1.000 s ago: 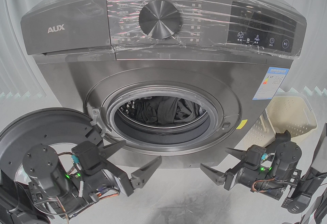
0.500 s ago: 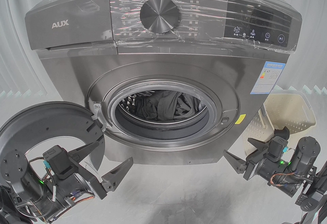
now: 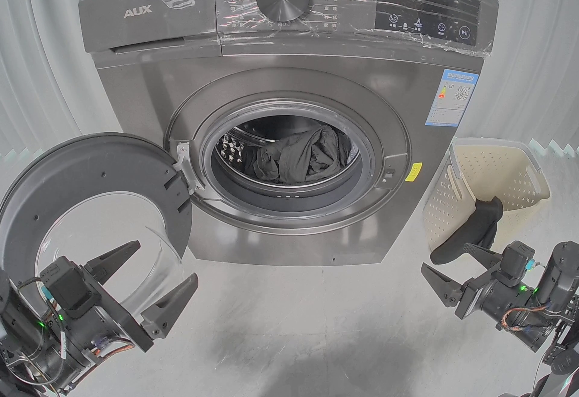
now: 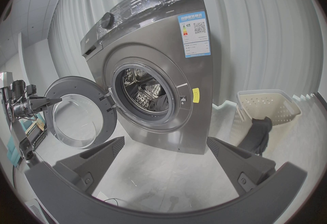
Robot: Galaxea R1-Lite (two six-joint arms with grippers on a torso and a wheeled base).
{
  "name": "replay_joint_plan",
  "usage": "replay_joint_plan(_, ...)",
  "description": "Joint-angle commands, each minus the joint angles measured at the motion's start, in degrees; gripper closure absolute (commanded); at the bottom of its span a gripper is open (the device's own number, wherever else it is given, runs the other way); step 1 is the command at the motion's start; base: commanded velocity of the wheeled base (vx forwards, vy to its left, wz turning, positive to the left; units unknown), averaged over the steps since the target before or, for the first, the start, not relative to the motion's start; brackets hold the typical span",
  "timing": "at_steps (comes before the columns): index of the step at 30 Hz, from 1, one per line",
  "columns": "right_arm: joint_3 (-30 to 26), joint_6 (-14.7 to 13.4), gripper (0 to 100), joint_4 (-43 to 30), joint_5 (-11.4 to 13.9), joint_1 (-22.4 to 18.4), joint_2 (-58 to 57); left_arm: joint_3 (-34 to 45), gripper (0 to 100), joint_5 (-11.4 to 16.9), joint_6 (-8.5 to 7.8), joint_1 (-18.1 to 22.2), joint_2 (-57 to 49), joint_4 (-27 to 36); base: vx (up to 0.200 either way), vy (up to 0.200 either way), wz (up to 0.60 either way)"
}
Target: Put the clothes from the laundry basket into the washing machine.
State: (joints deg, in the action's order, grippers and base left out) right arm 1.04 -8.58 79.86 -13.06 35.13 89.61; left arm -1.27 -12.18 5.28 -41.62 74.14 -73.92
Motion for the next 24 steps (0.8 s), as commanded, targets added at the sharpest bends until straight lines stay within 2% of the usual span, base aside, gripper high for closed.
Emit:
replay_joint_plan(1,-1.0,-0.2,0,-11.5,-1.4,-0.2,-11.6,1.2,0,0.0,-0.62,2.3,-6.9,3.4,-0.200,0.000,0.00)
replay_joint_plan(2,-1.0,-0.4,0,-17.7,-1.4,-0.2,-15.9,1.2,0,-0.4,-1.24,2.4,-9.9,6.2,-0.200,0.000,0.00)
replay_joint_plan(3,-1.0,-0.5,0,-18.9,-1.4,-0.2,-16.7,1.3,0,-0.4,-1.32,2.4,-10.2,6.5,0.000,0.000,0.00)
replay_joint_plan(4,-1.0,-0.8,0,-24.6,-1.4,-0.2,-20.6,1.2,0,-0.5,-2.29,2.4,-13.9,10.1,0.000,0.000,0.00)
replay_joint_plan(5,-1.0,-1.1,0,-27.3,-2.1,-0.9,-22.7,1.3,0,-0.7,-2.55,2.4,-17.0,13.5,0.000,0.000,0.00)
replay_joint_plan(6,-1.0,-1.3,0,-28.6,-2.6,-1.4,-24.0,1.3,0,-0.7,-2.64,2.4,-19.2,16.4,0.000,0.000,0.00)
replay_joint_plan(7,-1.0,-1.3,0,-28.8,-2.7,-1.5,-24.1,1.3,0,-0.7,-2.64,2.4,-19.2,16.4,0.000,0.000,0.00)
replay_joint_plan(8,-1.0,-1.6,0,-30.6,-3.8,-2.7,-26.8,1.2,0,-0.7,-2.55,2.9,-24.4,23.9,0.000,0.000,0.00)
replay_joint_plan(9,-1.0,-1.6,0,-30.7,-3.9,-2.8,-27.0,1.3,0,-0.7,-2.55,2.9,-24.8,24.5,0.000,0.000,0.00)
replay_joint_plan(10,-1.0,-2.1,0,-31.7,-4.2,-3.8,-29.2,1.3,0,-0.5,-2.29,4.6,-29.5,30.4,0.000,0.000,0.00)
replay_joint_plan(12,-1.0,-2.2,0,-32.5,-4.2,-4.5,-30.6,1.3,0,-0.2,-1.94,6.9,-36.1,37.7,0.000,0.000,0.00)
replay_joint_plan(13,-1.0,-1.6,0,-36.1,-4.2,-6.2,-34.4,1.3,0,-0.1,-2.11,7.5,-39.6,40.5,0.000,0.000,0.00)
replay_joint_plan(16,-1.0,-1.4,0,-42.0,-3.9,-7.5,-38.9,1.3,0,0.2,-2.55,10.3,-45.8,46.1,-0.133,-0.133,0.00)
replay_joint_plan(18,-1.0,-1.3,0,-46.8,-3.6,-9.2,-42.8,1.3,0,1.5,-2.82,13.2,-50.9,51.5,-0.100,-0.200,0.00)
replay_joint_plan(20,-1.0,-1.3,0,-48.0,-3.5,-9.8,-43.9,1.3,0,2.3,-2.82,13.9,-52.3,52.8,0.000,-0.200,0.00)
replay_joint_plan(21,-1.0,-1.3,0,-49.8,-3.4,-10.8,-46.3,1.3,0,4.3,-2.91,16.0,-54.6,55.0,0.000,-0.200,0.00)
replay_joint_plan(23,-1.0,-1.3,0,-50.2,-3.4,-11.3,-47.1,1.3,0,5.0,-2.91,17.0,-55.3,55.6,0.000,-0.200,0.00)
replay_joint_plan(24,-1.0,-1.0,0,-52.7,-3.3,-13.4,-50.5,1.3,0,7.7,-2.82,19.9,-58.4,57.0,0.000,-0.200,0.00)
